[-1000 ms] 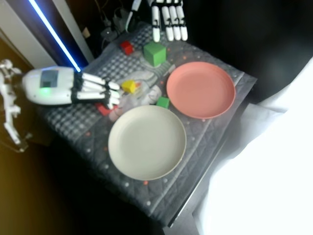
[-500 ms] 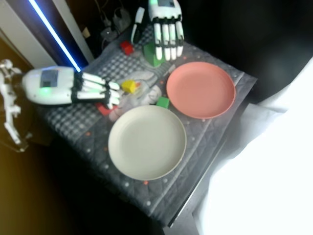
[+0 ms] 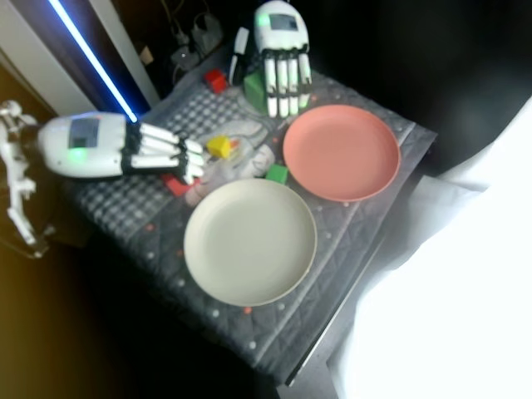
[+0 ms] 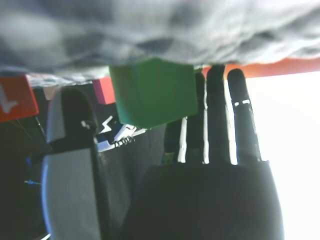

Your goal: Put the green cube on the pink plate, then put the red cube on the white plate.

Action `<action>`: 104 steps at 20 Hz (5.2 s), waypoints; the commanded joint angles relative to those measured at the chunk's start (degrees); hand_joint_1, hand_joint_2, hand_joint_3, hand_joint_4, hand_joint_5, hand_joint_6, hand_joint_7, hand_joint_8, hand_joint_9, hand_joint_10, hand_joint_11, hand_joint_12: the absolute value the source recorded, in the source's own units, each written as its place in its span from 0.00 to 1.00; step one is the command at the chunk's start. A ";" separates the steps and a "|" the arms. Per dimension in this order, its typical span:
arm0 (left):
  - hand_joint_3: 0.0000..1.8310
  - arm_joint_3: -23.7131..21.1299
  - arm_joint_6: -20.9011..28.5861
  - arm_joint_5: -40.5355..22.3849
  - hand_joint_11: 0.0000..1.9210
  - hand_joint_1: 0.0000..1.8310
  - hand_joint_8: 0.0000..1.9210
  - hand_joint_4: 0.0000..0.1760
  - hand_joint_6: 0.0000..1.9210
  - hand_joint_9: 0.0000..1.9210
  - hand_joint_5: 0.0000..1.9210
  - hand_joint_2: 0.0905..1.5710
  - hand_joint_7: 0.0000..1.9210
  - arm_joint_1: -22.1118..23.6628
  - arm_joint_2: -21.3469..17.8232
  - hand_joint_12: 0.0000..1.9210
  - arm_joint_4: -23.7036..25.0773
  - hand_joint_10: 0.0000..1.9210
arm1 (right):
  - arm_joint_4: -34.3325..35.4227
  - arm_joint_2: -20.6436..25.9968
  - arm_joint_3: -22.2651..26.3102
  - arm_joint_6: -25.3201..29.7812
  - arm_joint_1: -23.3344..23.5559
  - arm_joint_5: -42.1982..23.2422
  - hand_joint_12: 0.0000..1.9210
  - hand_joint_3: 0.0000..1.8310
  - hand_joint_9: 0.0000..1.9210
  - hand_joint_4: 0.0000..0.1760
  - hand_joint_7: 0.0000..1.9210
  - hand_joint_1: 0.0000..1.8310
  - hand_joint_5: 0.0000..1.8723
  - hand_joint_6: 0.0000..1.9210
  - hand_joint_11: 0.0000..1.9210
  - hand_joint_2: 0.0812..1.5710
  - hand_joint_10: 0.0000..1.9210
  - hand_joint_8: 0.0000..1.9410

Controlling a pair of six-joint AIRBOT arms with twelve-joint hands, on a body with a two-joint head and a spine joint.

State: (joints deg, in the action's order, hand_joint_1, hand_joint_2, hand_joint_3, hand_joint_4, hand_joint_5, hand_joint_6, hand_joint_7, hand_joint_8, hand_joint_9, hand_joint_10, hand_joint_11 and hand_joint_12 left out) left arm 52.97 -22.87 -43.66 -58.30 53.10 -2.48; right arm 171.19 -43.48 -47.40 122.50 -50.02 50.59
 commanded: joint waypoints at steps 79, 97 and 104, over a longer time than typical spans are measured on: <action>0.00 3.18 0.08 -31.14 0.00 0.30 0.00 0.60 0.00 0.10 0.00 0.61 0.14 5.74 1.66 0.35 -9.49 0.13 | 1.20 -7.05 -5.42 0.18 1.05 3.12 0.95 0.34 0.17 0.00 0.24 0.54 0.20 0.53 0.03 0.43 0.68 0.55; 0.00 2.93 0.08 -33.56 0.00 0.28 0.01 0.49 0.00 0.17 0.00 0.65 0.15 4.62 1.91 0.73 -10.50 0.05 | 1.18 -3.46 -5.83 -0.04 8.15 11.41 0.99 0.01 0.37 0.00 0.44 0.74 0.40 0.65 0.31 0.75 0.79 0.68; 0.00 2.19 0.08 -35.74 0.00 0.27 0.00 0.56 0.00 0.12 0.00 0.65 0.07 4.61 1.66 0.69 -9.05 0.02 | 1.18 -5.43 -12.02 -1.21 15.75 8.67 1.00 0.01 0.38 0.00 0.44 0.67 0.42 0.61 0.23 0.75 0.80 0.71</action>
State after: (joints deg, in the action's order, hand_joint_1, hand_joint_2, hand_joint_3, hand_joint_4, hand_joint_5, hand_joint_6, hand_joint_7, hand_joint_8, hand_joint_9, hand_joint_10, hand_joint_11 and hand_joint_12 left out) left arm 55.16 -22.98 -71.70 -54.00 54.87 -12.60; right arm 170.91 -49.23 -59.51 121.54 -34.61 53.67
